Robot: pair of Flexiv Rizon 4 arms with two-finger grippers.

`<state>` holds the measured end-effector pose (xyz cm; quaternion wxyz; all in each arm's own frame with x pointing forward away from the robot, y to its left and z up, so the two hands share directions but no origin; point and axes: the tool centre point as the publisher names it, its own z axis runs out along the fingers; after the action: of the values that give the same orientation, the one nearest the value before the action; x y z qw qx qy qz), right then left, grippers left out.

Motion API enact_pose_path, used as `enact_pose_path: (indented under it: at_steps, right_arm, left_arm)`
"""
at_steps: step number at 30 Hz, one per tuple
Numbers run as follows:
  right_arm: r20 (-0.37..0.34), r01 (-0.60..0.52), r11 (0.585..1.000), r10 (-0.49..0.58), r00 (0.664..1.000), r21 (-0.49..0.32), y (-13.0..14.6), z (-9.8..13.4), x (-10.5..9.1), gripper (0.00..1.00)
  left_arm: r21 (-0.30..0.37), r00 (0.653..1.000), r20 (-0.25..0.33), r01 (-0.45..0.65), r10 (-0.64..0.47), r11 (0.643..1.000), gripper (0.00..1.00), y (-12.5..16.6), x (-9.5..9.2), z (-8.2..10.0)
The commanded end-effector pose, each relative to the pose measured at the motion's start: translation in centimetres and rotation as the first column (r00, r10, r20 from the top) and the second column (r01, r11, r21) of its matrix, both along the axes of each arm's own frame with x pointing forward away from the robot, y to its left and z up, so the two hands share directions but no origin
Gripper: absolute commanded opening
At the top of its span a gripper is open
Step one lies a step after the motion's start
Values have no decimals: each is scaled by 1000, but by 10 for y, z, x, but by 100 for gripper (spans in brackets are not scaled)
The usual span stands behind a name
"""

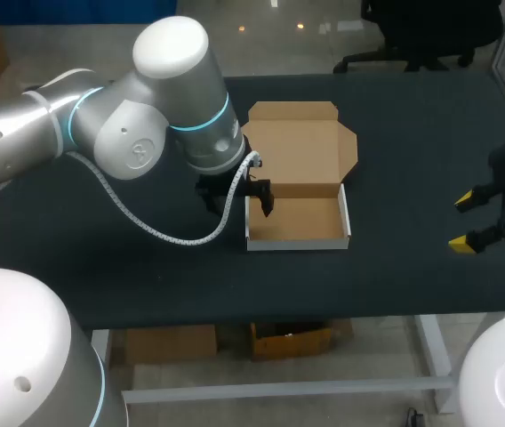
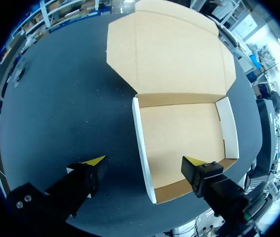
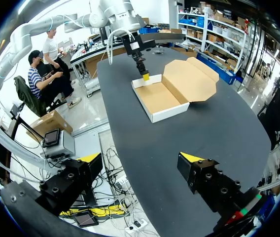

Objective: Assemble the packaging by folding the flat box into shape, placing the metal phone stand inside, and closing the box properly

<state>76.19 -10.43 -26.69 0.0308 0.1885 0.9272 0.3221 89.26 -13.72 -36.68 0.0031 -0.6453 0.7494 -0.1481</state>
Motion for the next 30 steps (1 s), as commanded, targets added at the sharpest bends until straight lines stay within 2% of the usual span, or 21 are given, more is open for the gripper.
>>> enact_pose_path:
  at_steps: [1, 6, 11, 16, 19, 22, 30]
  right_arm:
    - [1, -3, 1000, 3, 1000, 5, -2, 1, -1, 100]
    - [1, -3, 1000, 3, 1000, 5, -2, 1, -1, 100]
    - [1, -3, 1000, 3, 1000, 5, -2, 1, -1, 100]
    - [1, -3, 1000, 3, 1000, 5, -2, 1, -1, 100]
    - [1, -3, 1000, 3, 1000, 5, -2, 1, -1, 100]
    - [1, -3, 1000, 3, 1000, 5, -2, 1, -1, 100]
    - [1, -3, 1000, 3, 1000, 5, -2, 1, -1, 100]
  left_arm:
    - [-182, 997, 32, 78, -73, 980, 100, 14, -15, 14]
    - [-257, 983, 74, 182, -169, 949, 100, 20, -26, 30]
    - [-264, 963, 128, 264, -237, 928, 100, 24, -36, 40]
    - [-296, 916, 190, 397, -353, 869, 100, 32, -48, 52]
    - [-287, 883, 233, 463, -407, 839, 100, 37, -56, 60]
    - [-265, 860, 264, 499, -436, 825, 100, 41, -63, 66]
    - [-217, 812, 290, 571, -506, 792, 100, 53, -79, 82]
